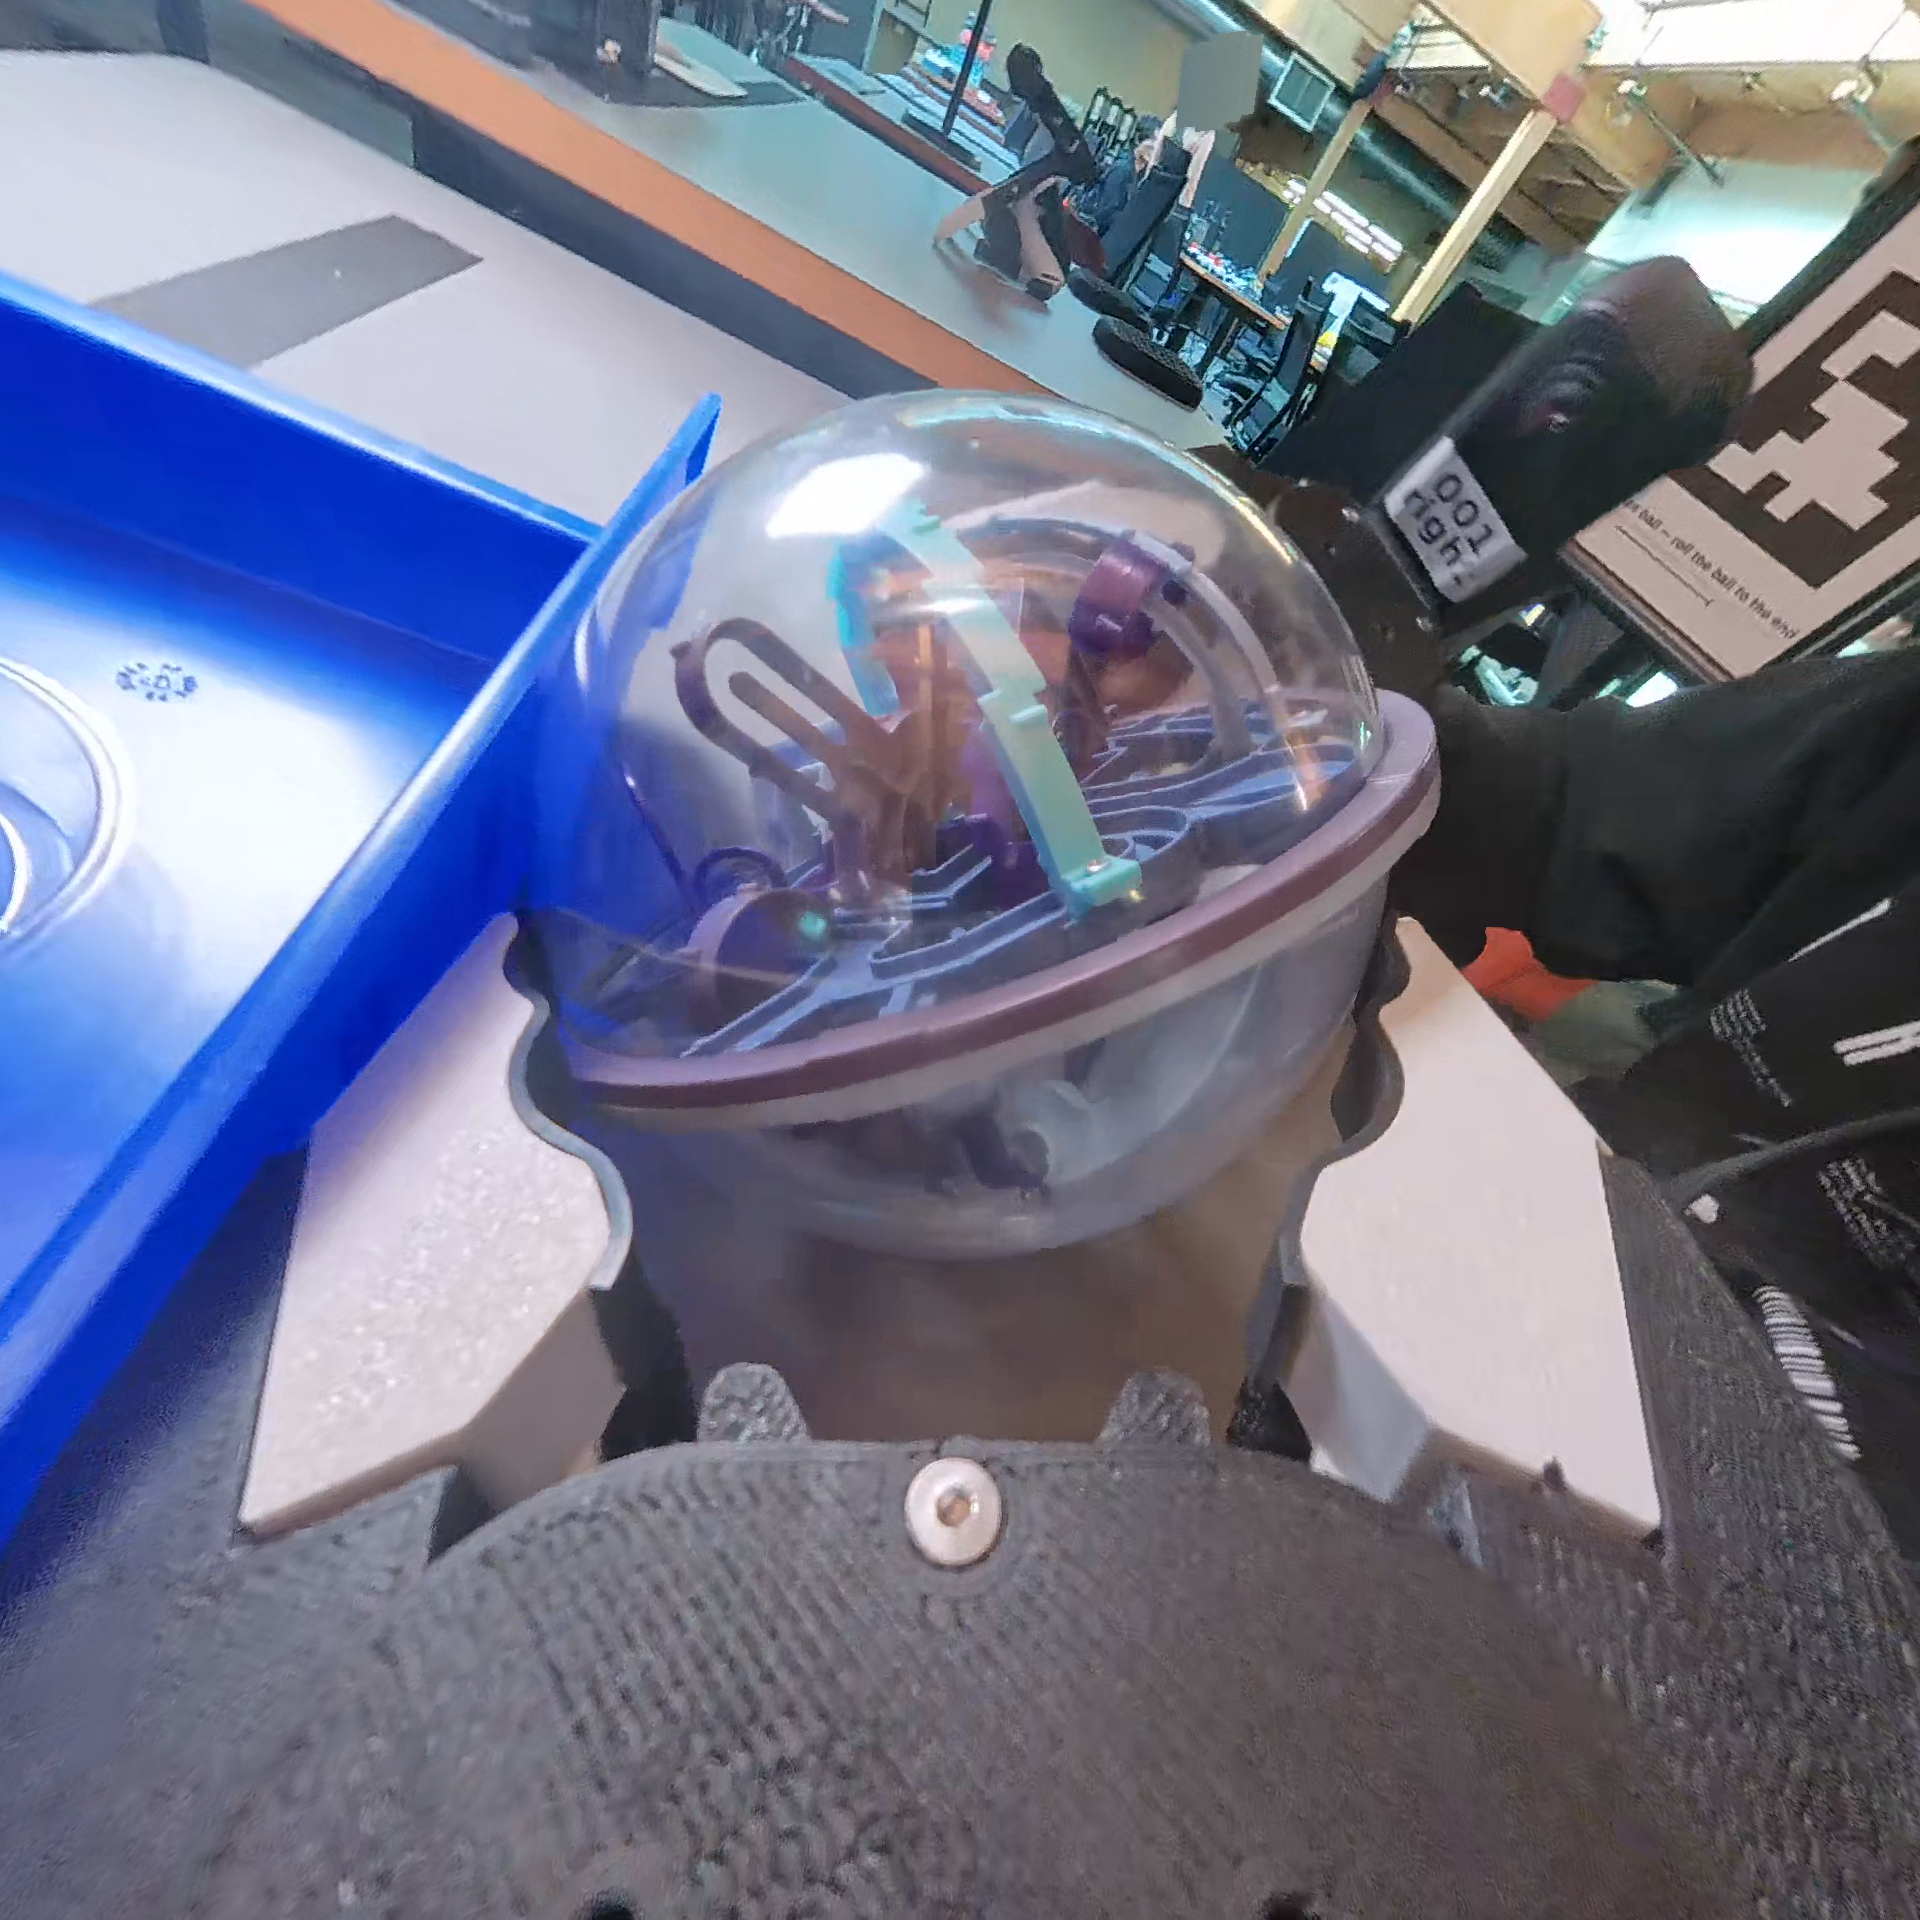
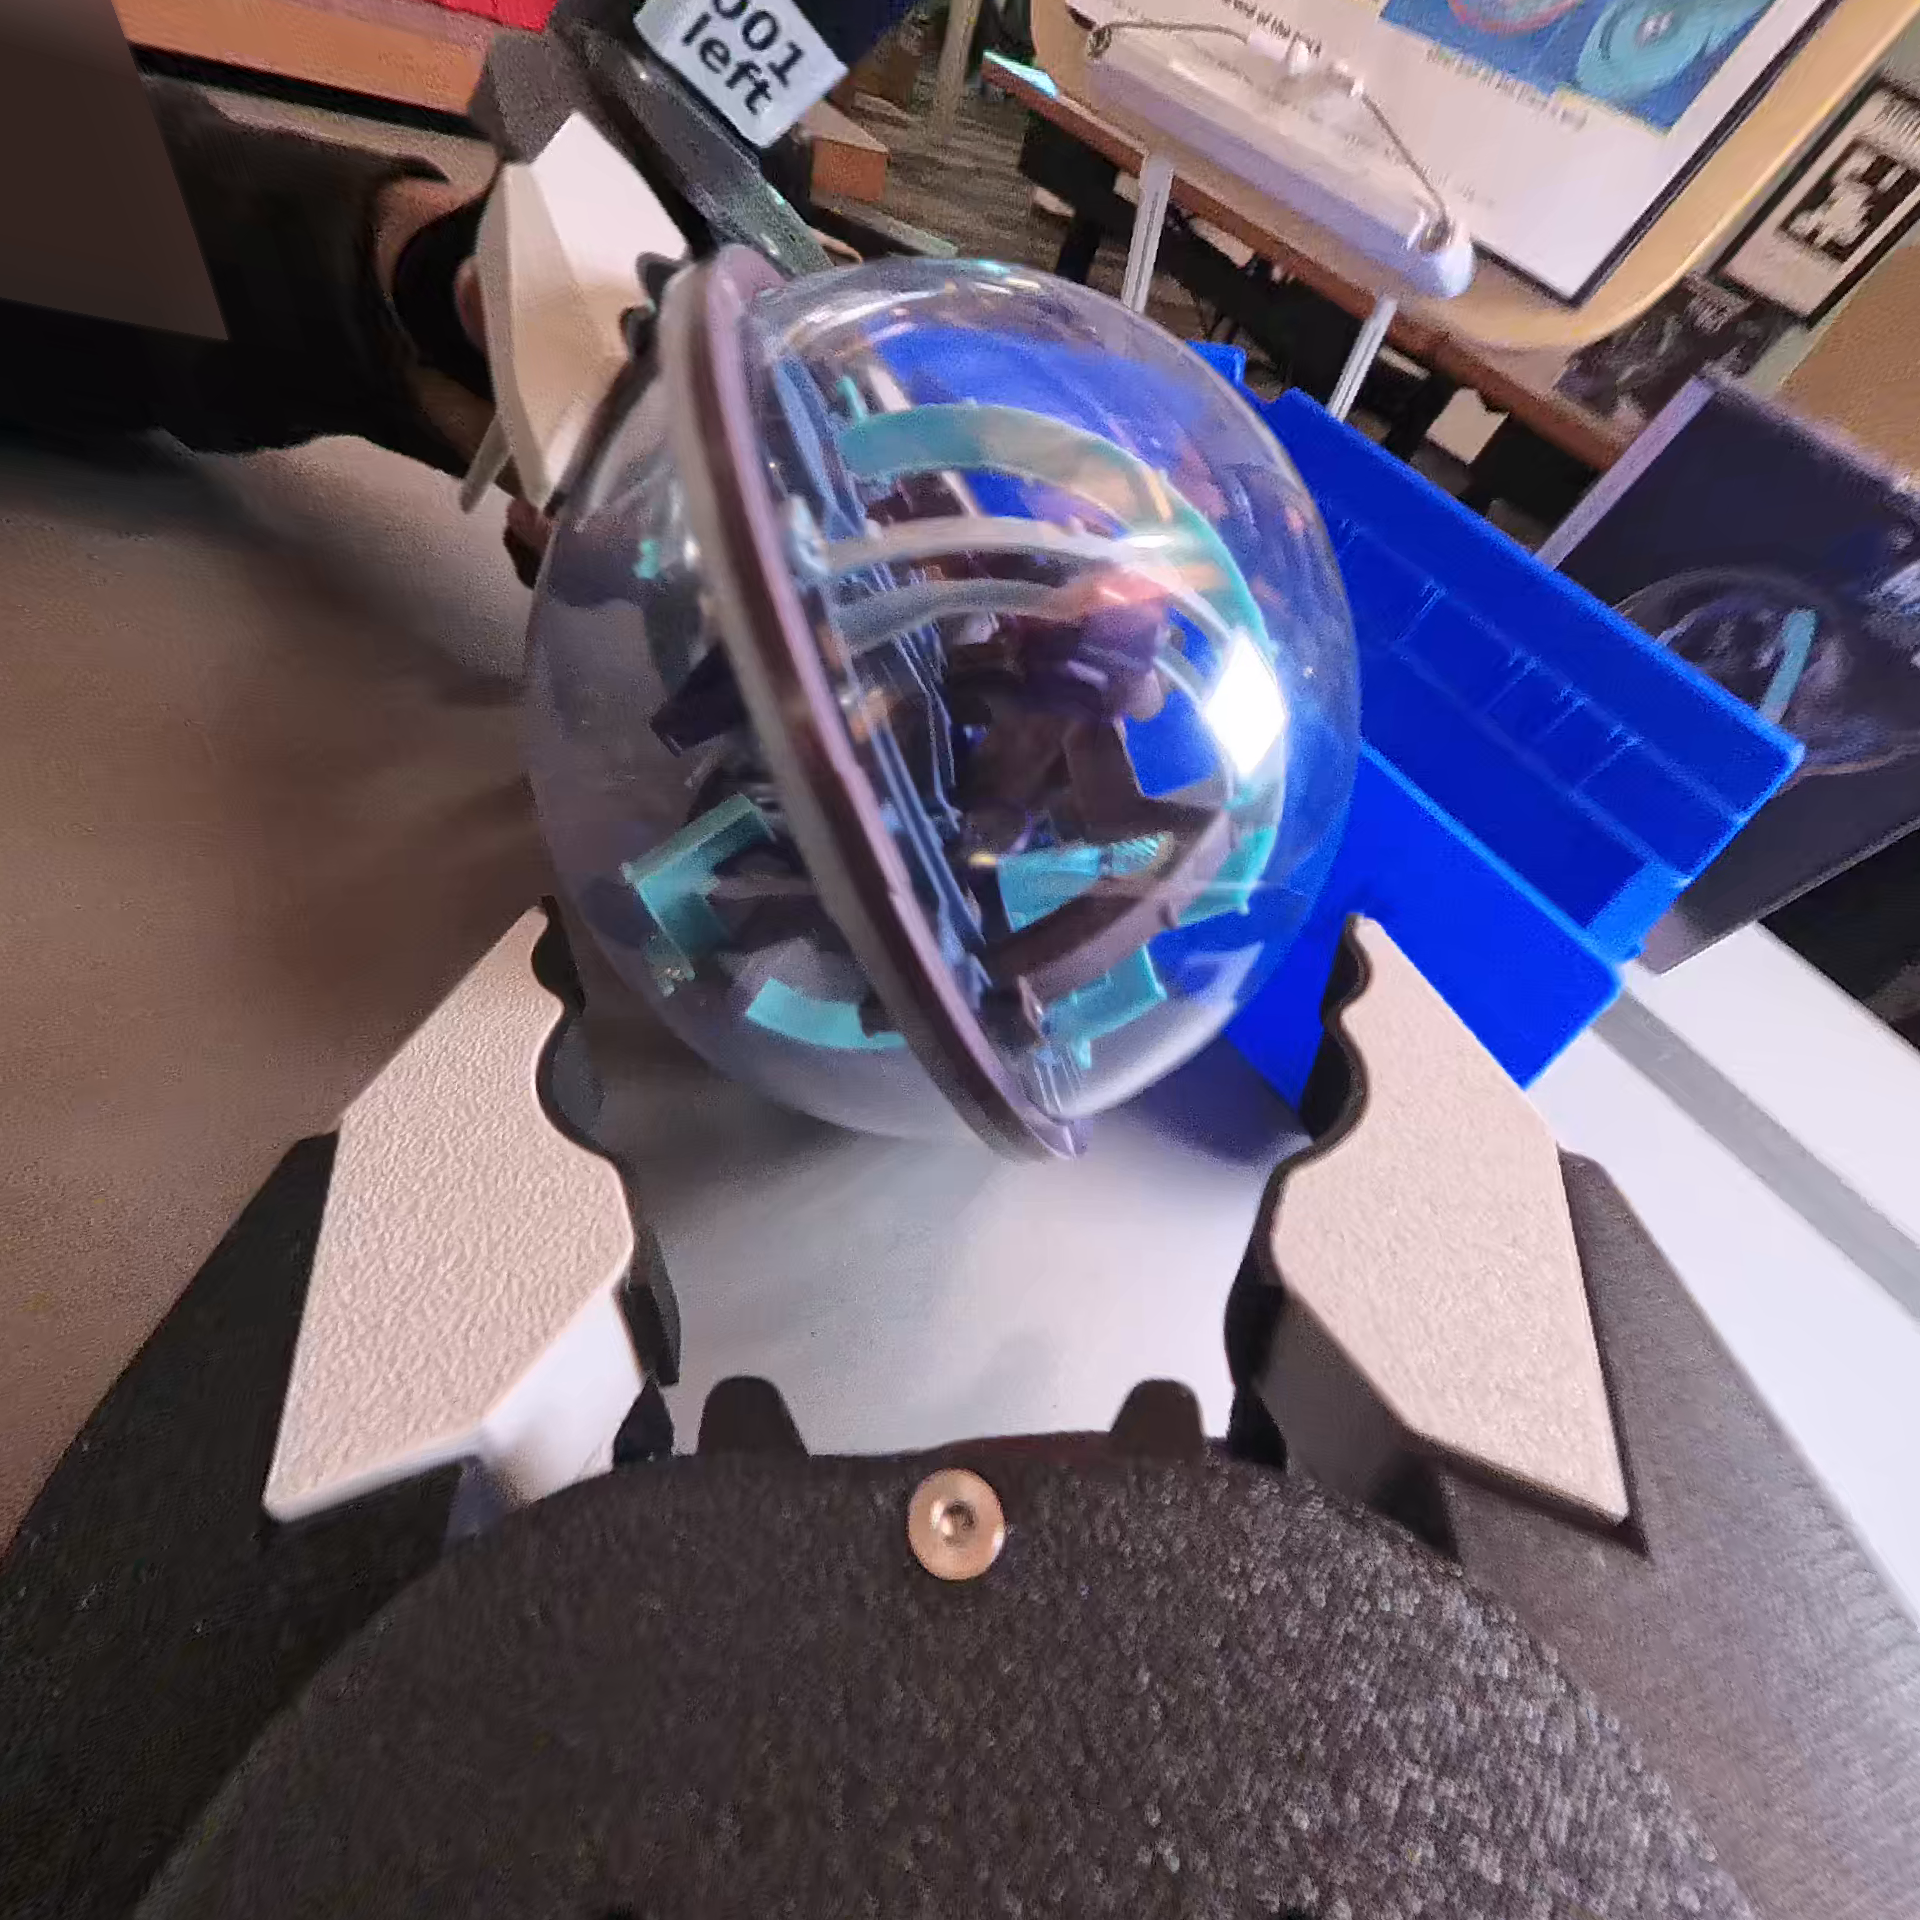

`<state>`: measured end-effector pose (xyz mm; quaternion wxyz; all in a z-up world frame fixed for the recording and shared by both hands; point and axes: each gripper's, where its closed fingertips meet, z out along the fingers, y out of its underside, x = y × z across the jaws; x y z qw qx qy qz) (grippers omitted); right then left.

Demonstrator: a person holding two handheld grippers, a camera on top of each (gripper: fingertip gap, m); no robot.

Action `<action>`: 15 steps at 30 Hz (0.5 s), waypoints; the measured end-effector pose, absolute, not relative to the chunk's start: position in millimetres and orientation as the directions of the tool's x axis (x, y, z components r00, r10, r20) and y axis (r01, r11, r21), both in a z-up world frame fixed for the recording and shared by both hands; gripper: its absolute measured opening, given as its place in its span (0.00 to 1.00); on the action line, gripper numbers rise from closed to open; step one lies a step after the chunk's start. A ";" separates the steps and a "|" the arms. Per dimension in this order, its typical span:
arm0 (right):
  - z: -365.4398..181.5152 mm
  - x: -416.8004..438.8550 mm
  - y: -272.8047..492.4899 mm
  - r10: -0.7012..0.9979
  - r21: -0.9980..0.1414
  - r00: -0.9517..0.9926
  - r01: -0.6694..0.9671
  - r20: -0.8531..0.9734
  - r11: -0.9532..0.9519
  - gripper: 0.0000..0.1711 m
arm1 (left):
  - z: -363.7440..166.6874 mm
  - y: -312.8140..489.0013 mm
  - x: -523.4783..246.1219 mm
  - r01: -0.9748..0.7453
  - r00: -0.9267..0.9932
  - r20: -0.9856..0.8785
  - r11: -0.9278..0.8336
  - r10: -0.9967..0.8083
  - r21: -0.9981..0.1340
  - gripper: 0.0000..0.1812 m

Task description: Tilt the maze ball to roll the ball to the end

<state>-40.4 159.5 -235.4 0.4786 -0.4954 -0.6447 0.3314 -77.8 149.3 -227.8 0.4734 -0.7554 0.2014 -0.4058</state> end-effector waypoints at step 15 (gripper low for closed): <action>-243.1 -47.6 162.8 0.999 -0.942 -0.016 0.332 0.051 0.054 0.81 | -234.2 153.1 -75.3 0.003 0.684 0.267 -0.365 -0.678 -0.931 0.82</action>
